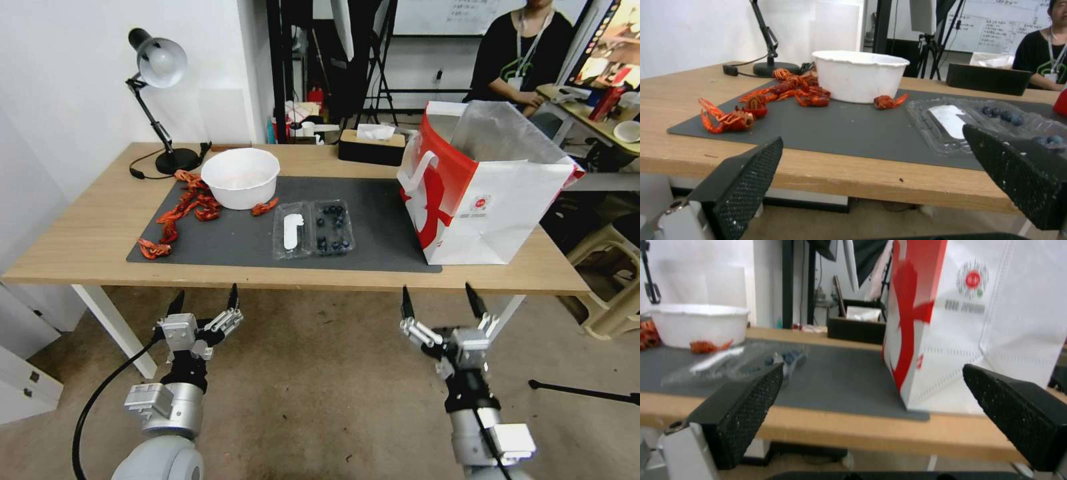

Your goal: Close the takeout container lid, then place the container into the takeout bag.

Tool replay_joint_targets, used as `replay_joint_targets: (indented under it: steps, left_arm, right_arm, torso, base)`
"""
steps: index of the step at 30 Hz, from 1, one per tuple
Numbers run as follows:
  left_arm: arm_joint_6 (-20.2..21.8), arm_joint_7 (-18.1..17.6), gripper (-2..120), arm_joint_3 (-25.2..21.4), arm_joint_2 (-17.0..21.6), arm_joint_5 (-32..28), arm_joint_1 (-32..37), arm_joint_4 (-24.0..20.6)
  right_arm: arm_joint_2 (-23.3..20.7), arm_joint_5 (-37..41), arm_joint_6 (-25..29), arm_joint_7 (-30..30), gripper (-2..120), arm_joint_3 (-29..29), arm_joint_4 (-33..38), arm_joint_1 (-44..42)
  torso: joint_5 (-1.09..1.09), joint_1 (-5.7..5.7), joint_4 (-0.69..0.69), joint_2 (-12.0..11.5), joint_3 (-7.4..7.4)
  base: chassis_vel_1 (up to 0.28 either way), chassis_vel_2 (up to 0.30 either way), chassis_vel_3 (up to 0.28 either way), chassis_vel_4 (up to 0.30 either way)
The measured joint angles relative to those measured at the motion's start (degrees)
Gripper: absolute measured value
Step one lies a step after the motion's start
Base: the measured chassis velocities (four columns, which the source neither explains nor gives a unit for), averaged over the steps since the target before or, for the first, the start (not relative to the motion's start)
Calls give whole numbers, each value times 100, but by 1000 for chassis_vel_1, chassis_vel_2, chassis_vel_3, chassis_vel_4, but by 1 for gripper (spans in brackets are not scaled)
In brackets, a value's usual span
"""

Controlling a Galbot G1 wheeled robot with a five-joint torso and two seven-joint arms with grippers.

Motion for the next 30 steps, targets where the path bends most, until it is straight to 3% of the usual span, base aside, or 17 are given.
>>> replay_joint_targets:
  steps: [10, 18, 23, 25, 26, 29, 30]
  left_arm:
    - [-84, -1, 100, 44, 23, 6, -7, 42]
    - [-581, -82, 100, 342, 404, -448, -163, 196]
    - [-663, -298, 100, 801, 987, -1657, -413, 201]
    - [-501, -475, 100, 1094, 1307, -2538, -667, 183]
    - [-501, -475, 100, 1094, 1307, -2538, -667, 183]
    - [-200, -778, 100, 1360, 1581, -3671, -1048, 140]
    - [-200, -778, 100, 1360, 1581, -3671, -1048, 140]
  right_arm:
    - [35, 51, 1, 17, 100, -34, -105, 68]
    - [97, 54, -13, 16, 100, -45, -136, 61]
    - [84, 54, -34, 16, 100, -82, -163, 96]
    - [105, 55, -36, 17, 100, -77, -172, 88]
    - [105, 55, -36, 17, 100, -77, -172, 88]
    - [146, 44, -37, 19, 100, -64, -173, 74]
    - [146, 44, -37, 19, 100, -64, -173, 74]
  torso:
    - [0, 0, 0, 0, 0]
    - [-1, 0, 0, 0, 0]
    - [0, 1, 1, 0, 1]
    - [-1, 1, -2, 0, 1]
    - [-1, 1, -2, 0, 1]
    - [-1, 1, 0, 0, 1]
    - [-1, 1, 0, 0, 1]
  base:
    - [0, 0, 0, 0]
    - [0, 0, 0, 0]
    - [0, 0, 0, 0]
    - [0, 0, 0, 0]
    - [0, 0, 0, 0]
    - [0, 0, 0, 0]
    - [0, 0, 0, 0]
